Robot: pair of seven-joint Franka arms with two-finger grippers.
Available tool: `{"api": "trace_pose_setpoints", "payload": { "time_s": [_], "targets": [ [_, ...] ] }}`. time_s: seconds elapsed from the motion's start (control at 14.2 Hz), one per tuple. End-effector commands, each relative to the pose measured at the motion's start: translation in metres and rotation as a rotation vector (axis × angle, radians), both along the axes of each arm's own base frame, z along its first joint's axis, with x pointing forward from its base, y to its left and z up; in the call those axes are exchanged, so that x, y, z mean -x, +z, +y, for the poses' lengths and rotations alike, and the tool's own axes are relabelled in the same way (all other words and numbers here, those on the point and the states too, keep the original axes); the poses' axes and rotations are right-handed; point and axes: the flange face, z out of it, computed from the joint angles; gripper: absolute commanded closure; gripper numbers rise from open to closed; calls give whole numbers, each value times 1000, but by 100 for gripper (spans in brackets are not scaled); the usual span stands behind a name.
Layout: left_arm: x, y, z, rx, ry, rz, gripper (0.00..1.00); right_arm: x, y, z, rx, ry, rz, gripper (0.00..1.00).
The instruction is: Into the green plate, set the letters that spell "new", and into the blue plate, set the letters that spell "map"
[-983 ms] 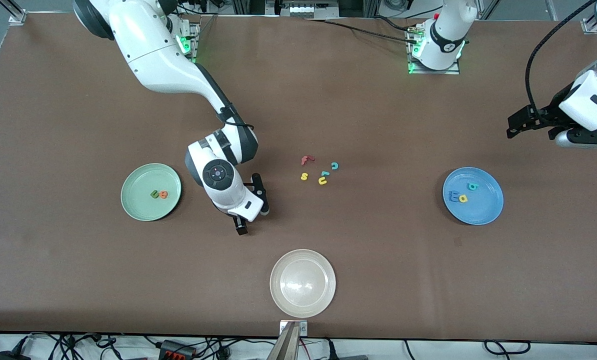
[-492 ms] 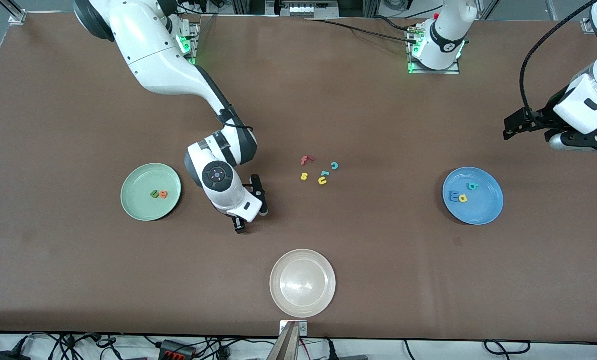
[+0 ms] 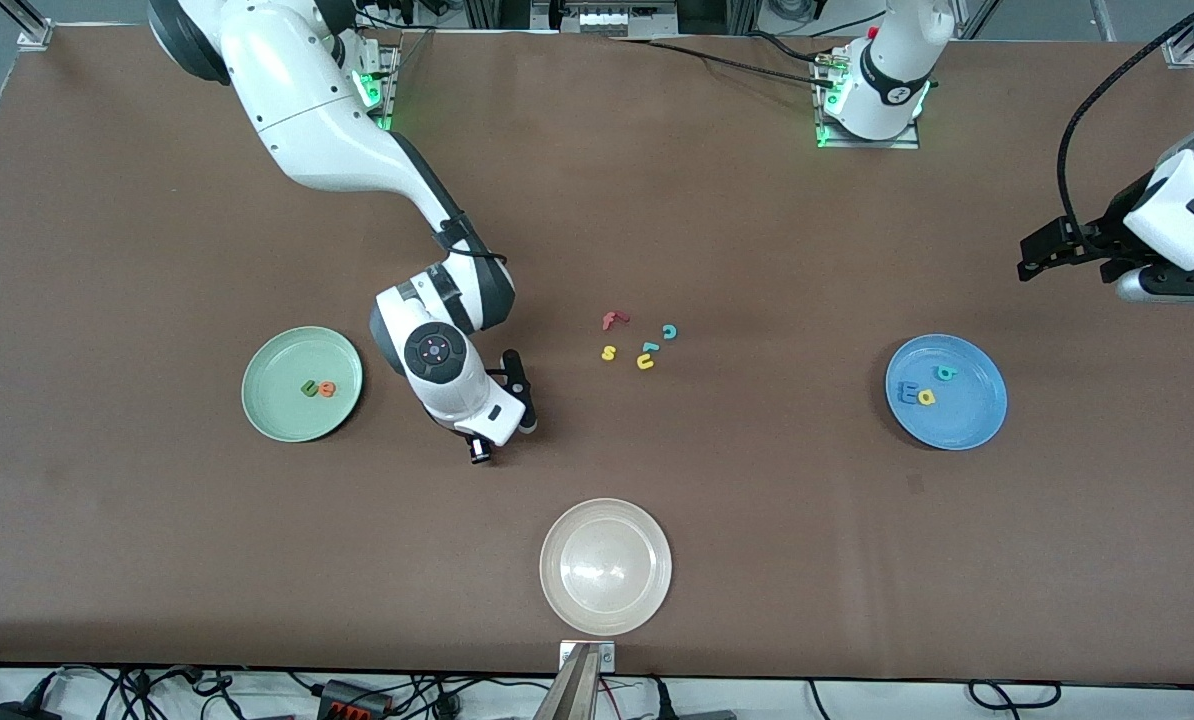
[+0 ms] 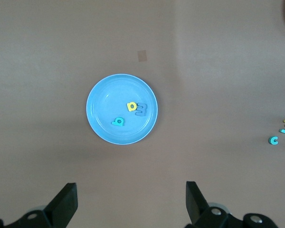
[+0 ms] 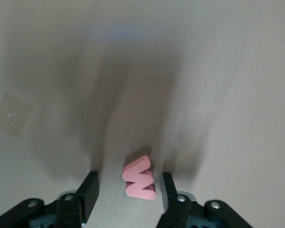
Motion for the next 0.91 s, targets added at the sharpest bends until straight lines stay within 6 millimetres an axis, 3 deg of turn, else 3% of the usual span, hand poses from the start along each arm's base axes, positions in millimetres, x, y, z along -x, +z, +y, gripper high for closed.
{"api": "trace_pose_setpoints", "payload": {
  "time_s": [0.0, 0.14, 0.35, 0.63, 0.84],
  "targets": [
    [-5, 10, 0, 22, -18, -5, 0, -4, 1, 4, -5, 11, -12, 47],
    [-7, 8, -3, 22, -22, -5, 0, -2, 1, 7, -4, 16, -12, 60],
    [-17, 14, -11, 21, -35, -20, 0, -1, 2, 9, -5, 15, -14, 90],
    [-17, 14, -14, 22, -39, -20, 0, -4, 16, 8, -17, 1, -19, 100],
    [-17, 14, -13, 22, -38, -18, 0, -7, 44, -16, 15, -156, 37, 100]
  ]
}}
